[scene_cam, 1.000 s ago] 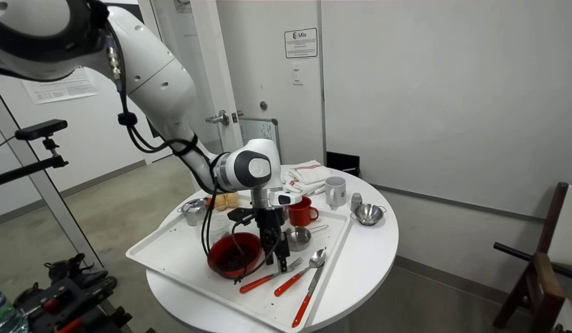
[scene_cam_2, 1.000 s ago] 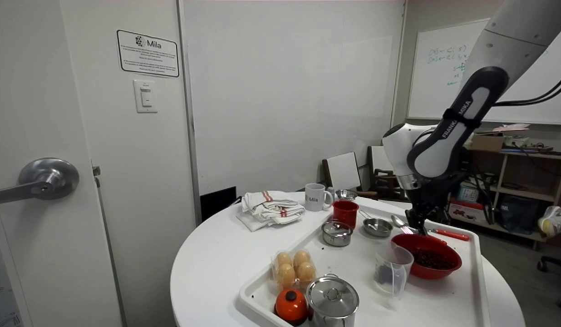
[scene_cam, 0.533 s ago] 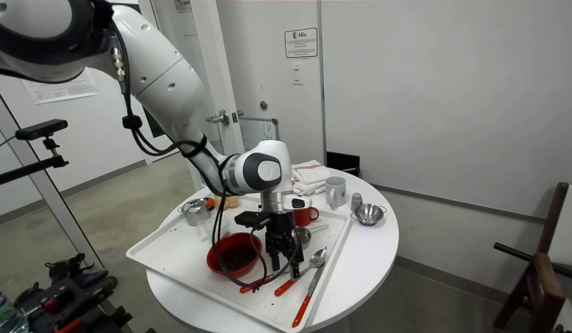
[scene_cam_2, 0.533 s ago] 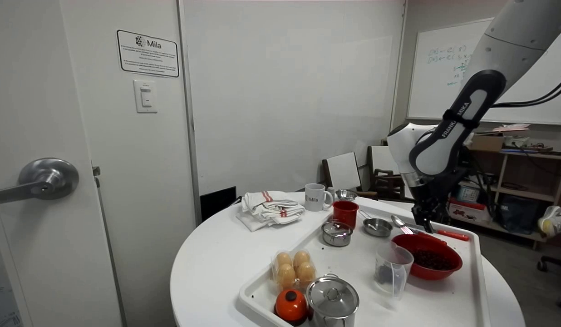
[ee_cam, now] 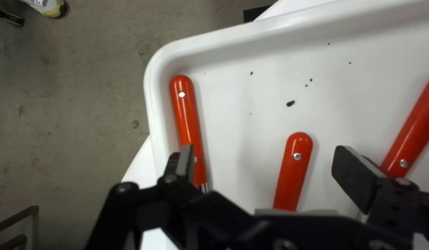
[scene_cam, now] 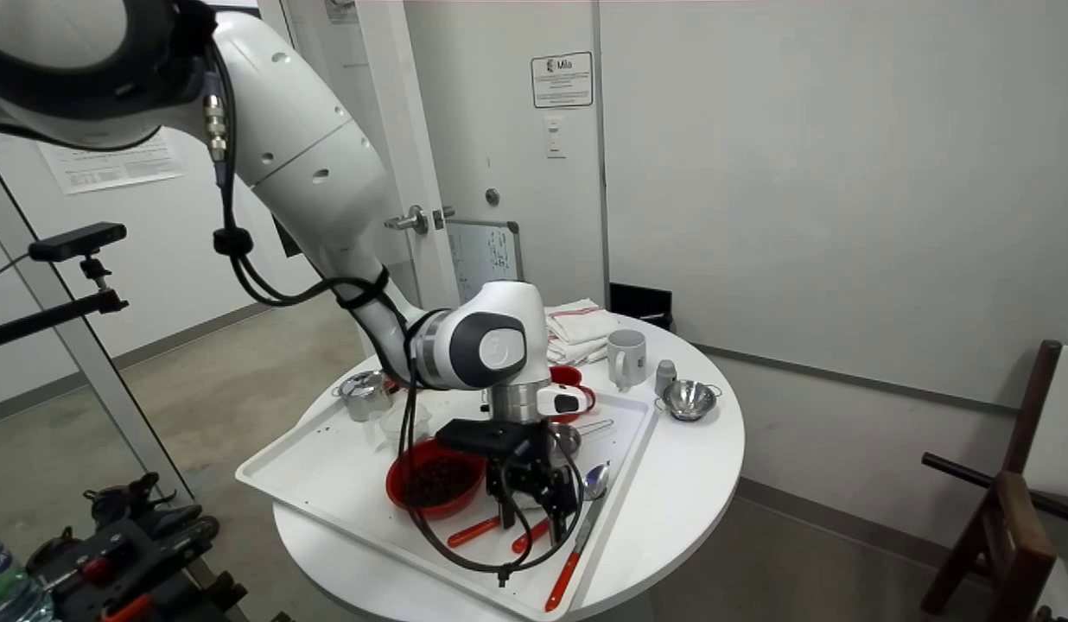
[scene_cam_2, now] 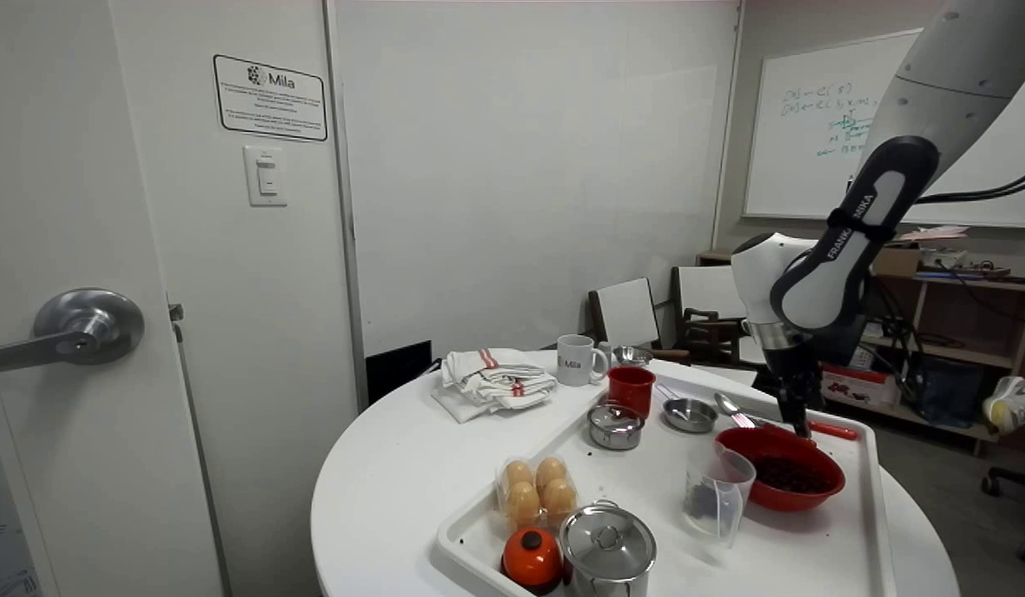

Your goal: Use the spoon to mix the contents of the bowl and then put it back

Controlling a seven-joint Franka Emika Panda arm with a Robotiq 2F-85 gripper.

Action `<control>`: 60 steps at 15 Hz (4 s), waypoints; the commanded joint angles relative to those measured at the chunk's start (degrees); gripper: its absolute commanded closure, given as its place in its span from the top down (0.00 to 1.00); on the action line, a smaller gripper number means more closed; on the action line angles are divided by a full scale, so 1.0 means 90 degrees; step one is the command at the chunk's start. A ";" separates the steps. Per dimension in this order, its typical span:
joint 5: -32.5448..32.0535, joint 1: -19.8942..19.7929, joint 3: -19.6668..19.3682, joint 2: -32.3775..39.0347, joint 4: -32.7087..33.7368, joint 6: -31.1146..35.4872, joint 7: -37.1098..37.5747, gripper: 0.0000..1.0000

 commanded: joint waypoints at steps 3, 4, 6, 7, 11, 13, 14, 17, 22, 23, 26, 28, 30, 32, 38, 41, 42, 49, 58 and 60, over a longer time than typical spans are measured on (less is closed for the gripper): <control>0.0904 -0.0247 0.0253 0.0017 0.0031 -0.0289 0.0363 0.93; 0.1128 -0.0254 0.0270 0.0034 0.0038 -0.0270 0.0522 0.91; 0.1400 -0.0190 0.0233 0.0126 0.0103 -0.0193 0.0816 0.90; 0.1475 -0.0173 0.0220 0.0160 0.0128 -0.0176 0.0910 0.89; 0.1606 -0.0171 0.0162 0.0265 0.0198 -0.0165 0.1139 0.66; 0.1613 -0.0182 0.0121 0.0340 0.0252 -0.0168 0.1183 0.58; 0.1611 -0.0193 0.0099 0.0371 0.0270 -0.0172 0.1195 0.50; 0.1591 -0.0211 0.0060 0.0371 0.0278 -0.0144 0.1185 0.26; 0.1560 -0.0199 0.0052 0.0342 0.0270 -0.0128 0.1134 0.08; 0.1554 -0.0187 0.0050 0.0308 0.0230 -0.0096 0.1134 0.09; 0.1521 -0.0143 0.0040 0.0191 0.0113 0.0021 0.1119 0.09; 0.1482 -0.0099 0.0026 -0.0021 -0.0107 0.0227 0.1079 0.09; 0.1432 -0.0057 0.0009 -0.0352 -0.0442 0.0479 0.0994 0.09; 0.1351 0.0000 -0.0029 -0.0658 -0.0693 0.0528 0.0921 0.09; 0.0934 0.0359 -0.0311 -0.1362 -0.0970 0.0011 0.1162 0.09; 0.0667 0.0444 -0.0284 -0.1640 -0.0966 -0.0441 0.1039 0.09; 0.0473 0.0508 -0.0293 -0.1719 -0.0935 -0.0706 0.1005 0.09; -0.0984 0.0937 -0.0075 -0.2411 -0.0778 -0.2570 0.0973 0.09; -0.1578 0.1422 0.0858 -0.1834 0.0811 -0.5723 0.0743 0.09; -0.1720 0.1600 0.1009 -0.1504 0.1242 -0.6418 0.0810 0.09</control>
